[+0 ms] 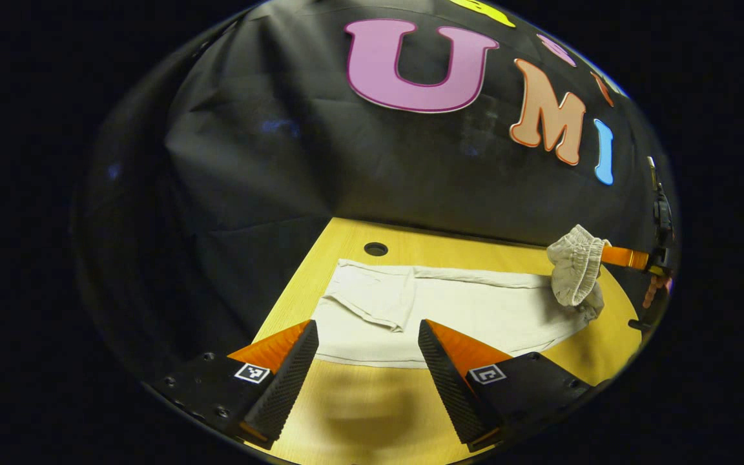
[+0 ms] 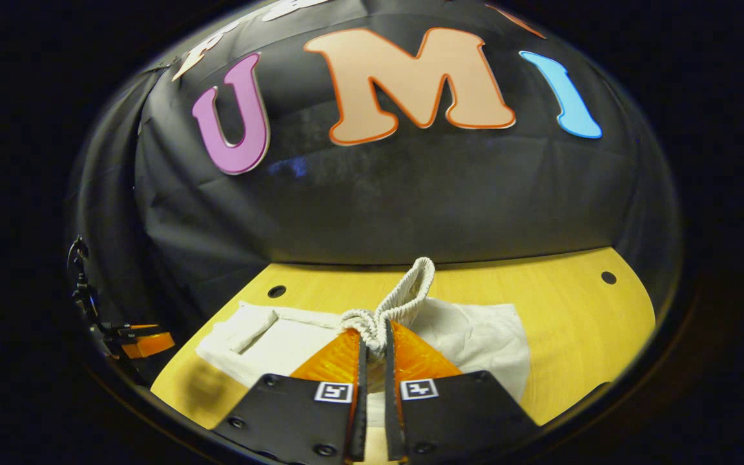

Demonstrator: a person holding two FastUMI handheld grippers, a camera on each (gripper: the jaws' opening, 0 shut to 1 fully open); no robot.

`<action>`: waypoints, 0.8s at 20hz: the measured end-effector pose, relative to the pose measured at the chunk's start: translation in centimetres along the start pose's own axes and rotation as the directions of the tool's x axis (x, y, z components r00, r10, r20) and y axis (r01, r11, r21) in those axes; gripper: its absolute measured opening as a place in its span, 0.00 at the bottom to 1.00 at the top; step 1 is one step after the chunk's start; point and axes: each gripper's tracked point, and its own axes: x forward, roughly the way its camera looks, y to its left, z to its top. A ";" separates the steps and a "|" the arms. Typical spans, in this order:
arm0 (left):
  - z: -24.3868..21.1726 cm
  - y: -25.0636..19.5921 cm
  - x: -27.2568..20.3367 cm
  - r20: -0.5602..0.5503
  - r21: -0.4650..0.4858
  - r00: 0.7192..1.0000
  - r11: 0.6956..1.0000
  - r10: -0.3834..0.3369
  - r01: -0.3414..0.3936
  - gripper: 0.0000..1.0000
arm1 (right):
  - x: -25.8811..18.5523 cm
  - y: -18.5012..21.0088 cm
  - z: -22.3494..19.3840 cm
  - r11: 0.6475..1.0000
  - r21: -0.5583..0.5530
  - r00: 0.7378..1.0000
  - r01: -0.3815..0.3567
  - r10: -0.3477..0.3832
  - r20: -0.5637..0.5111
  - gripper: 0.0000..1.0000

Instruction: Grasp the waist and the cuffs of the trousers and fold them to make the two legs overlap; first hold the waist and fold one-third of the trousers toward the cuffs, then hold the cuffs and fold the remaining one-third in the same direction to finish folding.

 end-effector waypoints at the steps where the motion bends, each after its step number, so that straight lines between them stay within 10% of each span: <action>1: -0.2 0.5 0.6 -0.005 -0.008 1.000 1.000 0.005 -0.005 0.95 | -0.4 0.3 0.0 1.000 -0.014 1.000 -0.012 0.012 -0.018 0.19; 3: -0.8 1.3 1.9 -0.018 -0.015 1.000 1.000 0.020 -0.020 0.96 | -1.4 0.2 0.3 1.000 -0.009 0.998 -0.014 0.013 -0.056 0.27; 7: -2.4 2.2 4.4 -0.060 -0.030 0.998 0.999 0.018 -0.020 0.95 | -4.0 -1.0 2.0 0.999 0.036 0.998 -0.003 0.005 -0.055 0.99; 16: -6.1 3.9 7.6 -0.155 -0.024 0.987 0.998 0.051 -0.056 0.96 | -6.8 -6.6 1.5 0.988 -0.019 0.987 0.152 -0.153 -0.056 0.96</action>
